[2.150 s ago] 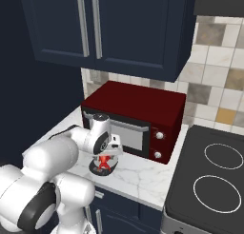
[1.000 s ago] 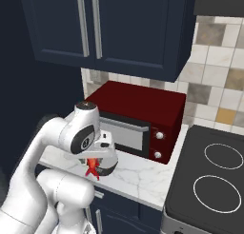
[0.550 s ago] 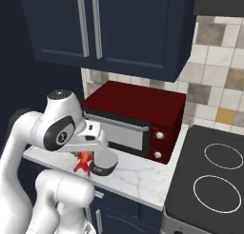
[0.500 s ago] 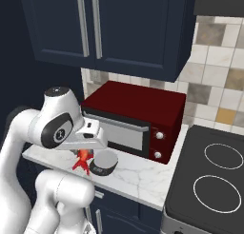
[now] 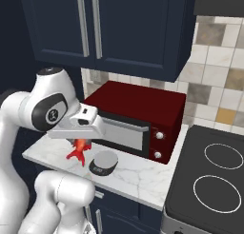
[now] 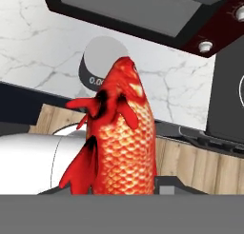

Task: Take the fish from the fridge and place it on the digital scale on the counter by the fridge. Wait a few seconds for a reading, then move it to the plate on the dining counter.

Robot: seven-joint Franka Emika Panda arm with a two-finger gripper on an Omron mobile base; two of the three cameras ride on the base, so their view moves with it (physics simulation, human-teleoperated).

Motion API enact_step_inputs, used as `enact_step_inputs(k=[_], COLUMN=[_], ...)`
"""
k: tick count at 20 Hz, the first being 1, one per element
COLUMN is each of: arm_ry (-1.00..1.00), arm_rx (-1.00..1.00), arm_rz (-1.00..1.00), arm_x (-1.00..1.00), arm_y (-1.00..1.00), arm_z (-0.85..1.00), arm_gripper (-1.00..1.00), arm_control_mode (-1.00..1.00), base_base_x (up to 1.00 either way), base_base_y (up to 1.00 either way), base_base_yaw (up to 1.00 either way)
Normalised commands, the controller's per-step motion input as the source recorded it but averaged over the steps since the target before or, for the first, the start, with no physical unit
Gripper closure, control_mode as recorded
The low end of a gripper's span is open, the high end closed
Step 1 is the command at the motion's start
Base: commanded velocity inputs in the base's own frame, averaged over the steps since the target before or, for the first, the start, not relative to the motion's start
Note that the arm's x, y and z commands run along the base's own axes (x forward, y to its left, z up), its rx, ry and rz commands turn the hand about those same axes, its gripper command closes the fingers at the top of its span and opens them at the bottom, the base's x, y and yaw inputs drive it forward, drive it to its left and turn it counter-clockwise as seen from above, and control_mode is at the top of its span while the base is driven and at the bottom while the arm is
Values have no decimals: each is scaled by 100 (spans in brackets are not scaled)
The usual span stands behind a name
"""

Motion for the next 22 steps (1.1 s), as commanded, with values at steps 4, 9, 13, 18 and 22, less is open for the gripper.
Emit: enact_step_inputs(k=[4,9,13,18,22], arm_ry=[0,0,0,0,0], arm_rx=[6,1,0,0,0], arm_rz=[0,0,0,0,0], arm_x=[0,-1,0,-5,0], arm_y=[-40,-7,0,-2,0], arm_z=[-2,1,0,0,0], arm_gripper=[100,100,100,100,100], arm_control_mode=[-100,-100,-100,100,100], base_base_x=[0,0,0,-10,-79], base_base_y=[0,0,0,-9,-95], base_base_yaw=[0,0,0,-3,-36])
